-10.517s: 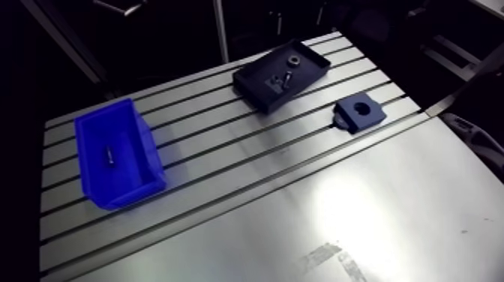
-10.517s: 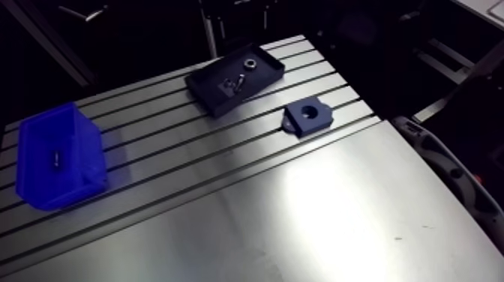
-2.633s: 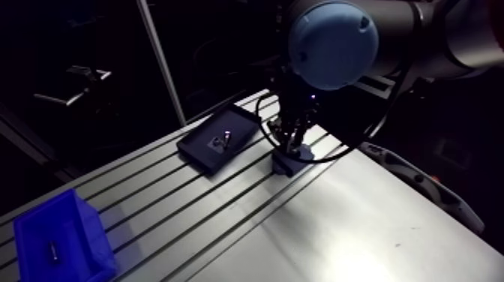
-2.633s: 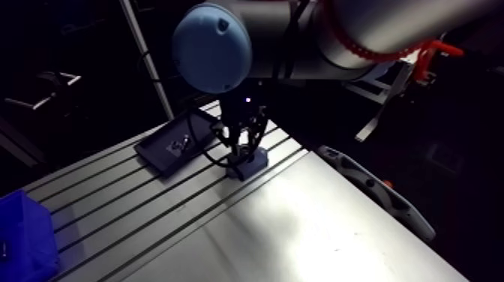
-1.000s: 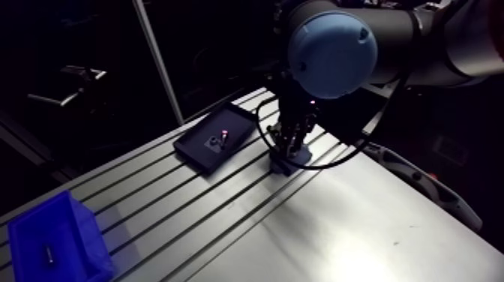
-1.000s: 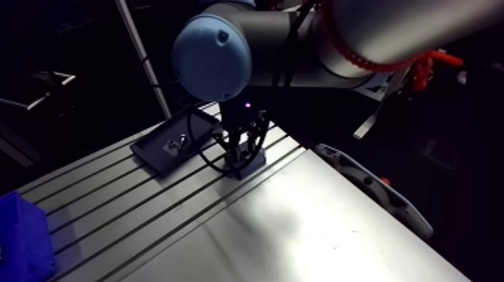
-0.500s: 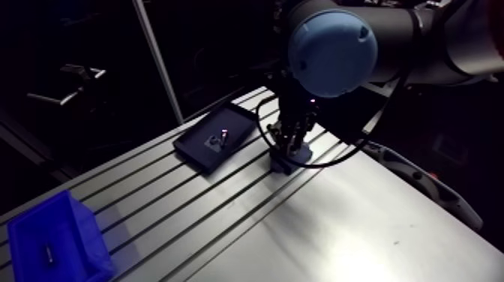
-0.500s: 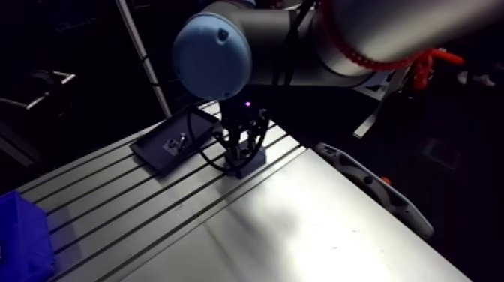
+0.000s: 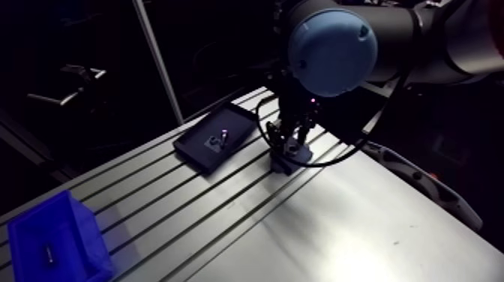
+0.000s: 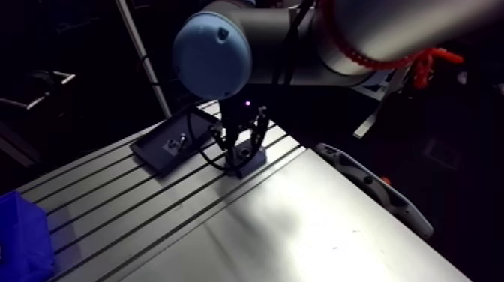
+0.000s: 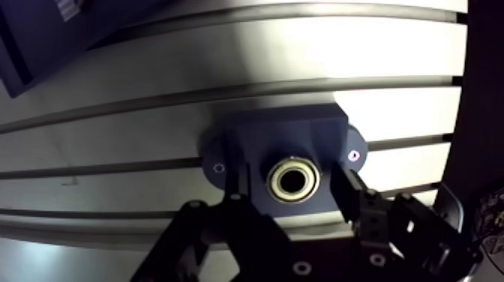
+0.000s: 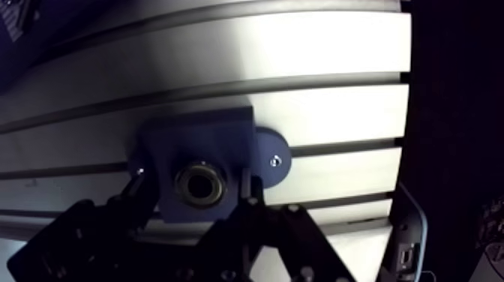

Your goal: Pick up the bearing and press it into the housing until flush.

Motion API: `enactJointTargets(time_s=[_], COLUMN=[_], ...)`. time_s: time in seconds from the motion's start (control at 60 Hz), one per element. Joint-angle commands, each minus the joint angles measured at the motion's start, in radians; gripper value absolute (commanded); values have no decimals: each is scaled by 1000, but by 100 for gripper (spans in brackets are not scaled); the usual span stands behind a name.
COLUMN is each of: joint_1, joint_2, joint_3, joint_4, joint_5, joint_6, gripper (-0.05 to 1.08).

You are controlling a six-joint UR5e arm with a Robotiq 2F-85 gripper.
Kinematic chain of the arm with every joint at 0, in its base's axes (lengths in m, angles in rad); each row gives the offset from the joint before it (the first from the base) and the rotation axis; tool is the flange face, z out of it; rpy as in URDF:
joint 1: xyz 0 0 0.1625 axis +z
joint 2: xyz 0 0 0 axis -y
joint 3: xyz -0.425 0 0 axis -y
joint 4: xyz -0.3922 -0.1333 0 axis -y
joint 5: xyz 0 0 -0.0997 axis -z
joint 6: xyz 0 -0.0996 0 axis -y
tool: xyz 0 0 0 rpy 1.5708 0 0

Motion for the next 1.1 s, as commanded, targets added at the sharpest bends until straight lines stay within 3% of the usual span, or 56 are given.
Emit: enactJointTargets(time_s=[0.017, 0.317, 0.35, 0.367, 0.383, 0.4, 0.417, 0.433, 0.45, 0.55, 1.1], joint_1=[-3, -2, -2, -2, -2, -2, -2, -2, -2, -3, 0], joint_2=[-12, -49, -58, -58, -58, -58, -59, -59, -64, -69, -55], joint_3=[-8, -9, -10, -10, -11, -11, -13, -13, -13, -13, 1], joint_4=[4, 18, 29, 29, 32, 32, 32, 32, 30, 31, 37], joint_5=[2, 4, 4, 4, 4, 4, 4, 4, 4, 4, 4], joint_6=[-2, -2, -1, -1, -1, -1, 1, 1, 1, -1, -40], gripper=[1, 2, 23, 23, 39, 39, 54, 54, 69, 87, 98])
